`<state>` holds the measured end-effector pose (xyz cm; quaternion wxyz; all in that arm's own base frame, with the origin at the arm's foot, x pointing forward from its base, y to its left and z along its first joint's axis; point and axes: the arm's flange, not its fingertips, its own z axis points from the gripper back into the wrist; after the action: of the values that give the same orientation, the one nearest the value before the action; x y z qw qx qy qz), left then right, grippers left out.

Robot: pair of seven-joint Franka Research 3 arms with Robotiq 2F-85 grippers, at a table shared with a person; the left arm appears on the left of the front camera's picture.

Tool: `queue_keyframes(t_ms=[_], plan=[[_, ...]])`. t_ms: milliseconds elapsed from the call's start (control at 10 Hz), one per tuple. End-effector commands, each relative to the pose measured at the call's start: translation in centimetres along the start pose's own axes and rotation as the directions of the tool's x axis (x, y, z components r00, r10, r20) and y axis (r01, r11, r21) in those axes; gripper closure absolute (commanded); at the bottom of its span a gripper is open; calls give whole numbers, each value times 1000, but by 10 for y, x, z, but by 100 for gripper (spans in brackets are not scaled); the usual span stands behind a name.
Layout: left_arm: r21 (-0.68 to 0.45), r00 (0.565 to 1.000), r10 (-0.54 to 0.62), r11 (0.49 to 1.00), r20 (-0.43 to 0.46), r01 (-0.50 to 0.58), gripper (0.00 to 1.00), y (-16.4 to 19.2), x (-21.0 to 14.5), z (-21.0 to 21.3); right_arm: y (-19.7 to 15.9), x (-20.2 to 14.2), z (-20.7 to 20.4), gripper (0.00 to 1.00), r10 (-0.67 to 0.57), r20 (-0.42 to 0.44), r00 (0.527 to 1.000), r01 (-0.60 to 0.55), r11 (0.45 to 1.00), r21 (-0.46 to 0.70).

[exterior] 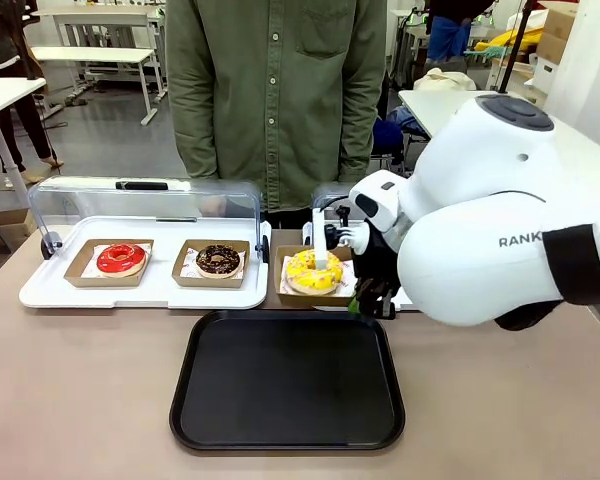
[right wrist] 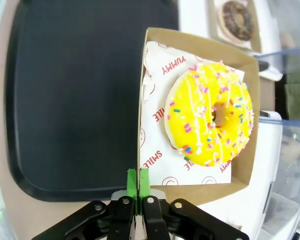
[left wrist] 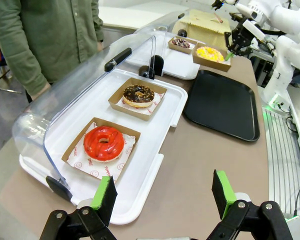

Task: Move the third donut from the left to the tray.
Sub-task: Pick up the Paper togo box containing the Donut indicated by the person and place it on the Handle tray.

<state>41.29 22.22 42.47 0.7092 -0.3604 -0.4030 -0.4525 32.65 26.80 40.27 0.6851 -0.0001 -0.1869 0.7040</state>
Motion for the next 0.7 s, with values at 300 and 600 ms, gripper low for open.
queue_keyframes(t_ms=[300,600], plan=[[-3,1000,-3,1000,2,3,0,-2,1,0,107,-41,-42,100,-41,8,999,40,997,71],[-3,1000,-3,1000,2,3,0,-2,1,0,147,-34,-46,100,3,25,1000,-5,997,78]])
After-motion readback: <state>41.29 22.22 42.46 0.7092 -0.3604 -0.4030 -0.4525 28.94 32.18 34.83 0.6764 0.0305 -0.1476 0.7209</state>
